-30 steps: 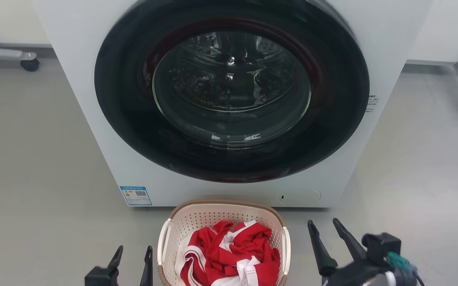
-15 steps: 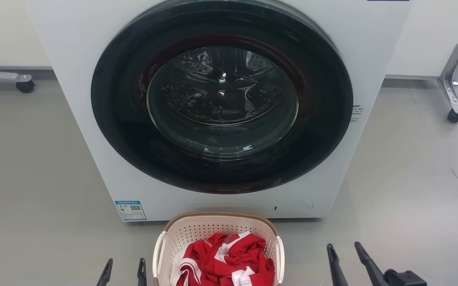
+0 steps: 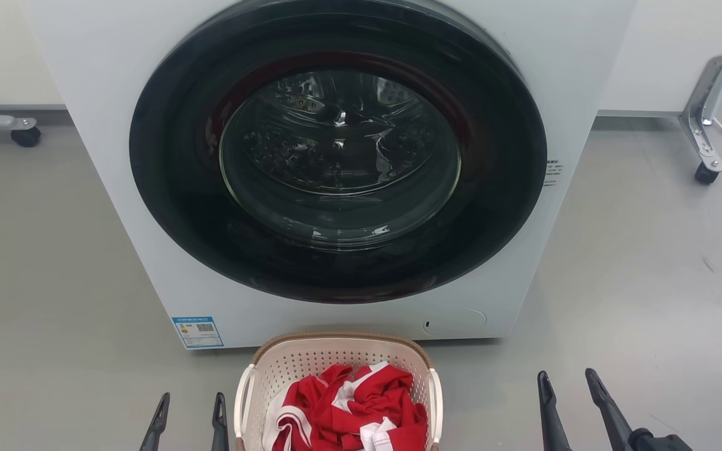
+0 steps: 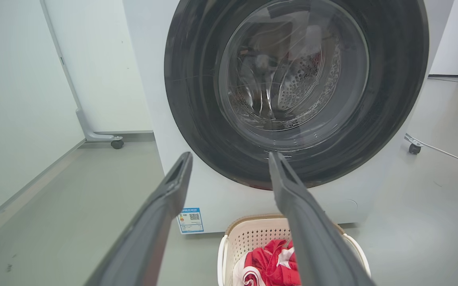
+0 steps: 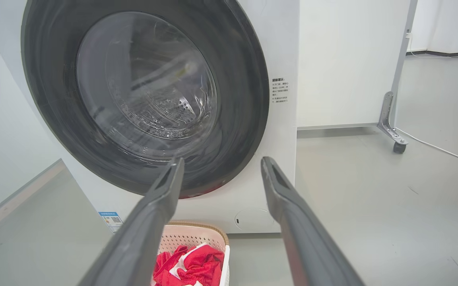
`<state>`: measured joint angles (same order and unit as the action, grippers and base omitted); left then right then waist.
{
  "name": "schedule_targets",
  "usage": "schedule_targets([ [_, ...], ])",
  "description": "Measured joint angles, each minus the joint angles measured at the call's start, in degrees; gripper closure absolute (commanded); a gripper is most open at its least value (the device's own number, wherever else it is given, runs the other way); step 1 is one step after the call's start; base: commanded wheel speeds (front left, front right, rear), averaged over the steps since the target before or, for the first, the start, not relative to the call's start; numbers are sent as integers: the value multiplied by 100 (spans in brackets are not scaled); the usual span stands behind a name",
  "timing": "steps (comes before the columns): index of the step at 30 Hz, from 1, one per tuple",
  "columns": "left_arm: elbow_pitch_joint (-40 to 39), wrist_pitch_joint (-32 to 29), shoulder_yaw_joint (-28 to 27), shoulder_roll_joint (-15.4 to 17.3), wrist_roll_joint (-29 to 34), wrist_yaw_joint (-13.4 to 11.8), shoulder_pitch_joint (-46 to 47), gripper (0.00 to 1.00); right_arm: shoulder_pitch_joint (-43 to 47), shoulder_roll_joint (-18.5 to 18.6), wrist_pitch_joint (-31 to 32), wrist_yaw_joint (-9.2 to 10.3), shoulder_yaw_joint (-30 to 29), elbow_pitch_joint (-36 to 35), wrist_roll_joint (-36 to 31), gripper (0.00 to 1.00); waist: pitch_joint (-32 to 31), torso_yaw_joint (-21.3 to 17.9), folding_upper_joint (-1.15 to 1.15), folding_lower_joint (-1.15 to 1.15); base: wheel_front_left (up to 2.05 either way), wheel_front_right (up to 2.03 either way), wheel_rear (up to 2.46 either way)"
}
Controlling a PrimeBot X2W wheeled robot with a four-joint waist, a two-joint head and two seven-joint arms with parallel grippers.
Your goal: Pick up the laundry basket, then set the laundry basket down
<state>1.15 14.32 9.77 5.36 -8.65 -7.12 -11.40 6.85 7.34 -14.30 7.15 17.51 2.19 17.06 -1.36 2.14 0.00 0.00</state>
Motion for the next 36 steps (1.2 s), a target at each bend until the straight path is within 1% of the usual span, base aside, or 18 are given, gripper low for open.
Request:
schedule_targets([
  [11, -182, -10, -31, -37, 194, 0, -83, 0, 76, -129, 0, 0, -185, -321, -315, 0, 58, 1, 0, 0, 0, 0, 0],
  [22, -241, -118, -102, -88, 323, 0, -82, 0, 85, -196, 0, 0, -255, -424, -504, 0, 94, 24, 0, 0, 0, 0, 0],
  [23, -209, -126, -104, -91, 318, 2, -81, 100, 86, -201, 10, -2, -250, -393, -506, 100, 95, 24, 0, 0, 0, 0, 0],
  [26, 54, -130, -86, -96, 315, 5, -89, 100, 115, -207, 19, -4, -220, -123, -505, 100, 96, 24, 0, 0, 0, 0, 0],
  [29, 101, -164, -104, -100, 241, 18, -87, 100, 127, -212, 23, -18, -242, -64, -477, 100, 100, 20, 0, 0, 0, 0, 0],
  [30, 122, -164, -122, -103, 200, 56, -87, 100, 127, -216, 48, -22, -257, -48, -431, 100, 101, 18, 0, 0, 0, 0, 0],
  [33, 175, -215, -166, -107, 62, 67, -80, 100, 124, -232, 93, -69, -328, -11, -209, 100, 104, 8, 0, 0, 0, 0, 0],
  [34, 188, -221, -177, -108, -11, 110, -78, 100, 121, -235, 118, -81, -356, -2, -147, 100, 104, 6, 0, 0, 0, 0, 0],
  [36, 214, -272, -199, -112, -218, 115, -66, 100, 98, -238, 156, -114, -410, 18, 8, 100, 106, 0, 0, 0, 0, 0, 0],
])
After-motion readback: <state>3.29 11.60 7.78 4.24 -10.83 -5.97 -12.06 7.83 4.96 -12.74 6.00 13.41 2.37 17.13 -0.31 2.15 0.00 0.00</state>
